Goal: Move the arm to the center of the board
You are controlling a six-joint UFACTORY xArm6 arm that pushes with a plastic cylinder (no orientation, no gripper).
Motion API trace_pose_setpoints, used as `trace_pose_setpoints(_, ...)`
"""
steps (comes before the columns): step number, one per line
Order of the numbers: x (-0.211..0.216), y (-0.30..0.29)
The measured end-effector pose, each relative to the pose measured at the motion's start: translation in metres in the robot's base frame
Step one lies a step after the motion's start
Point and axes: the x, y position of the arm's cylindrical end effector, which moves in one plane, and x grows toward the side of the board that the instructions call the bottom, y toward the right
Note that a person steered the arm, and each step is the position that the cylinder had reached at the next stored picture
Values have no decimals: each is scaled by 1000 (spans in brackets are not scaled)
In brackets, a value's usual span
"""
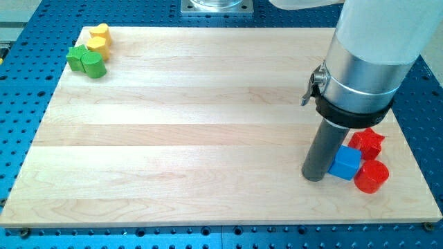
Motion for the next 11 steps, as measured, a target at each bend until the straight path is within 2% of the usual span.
trace_pose_setpoints(5,2,-34)
trace_pose_setpoints(9,-3,-36)
trace_pose_setpoints(10,-7,-47)
trace_pose_setpoints(11,-34,-90)
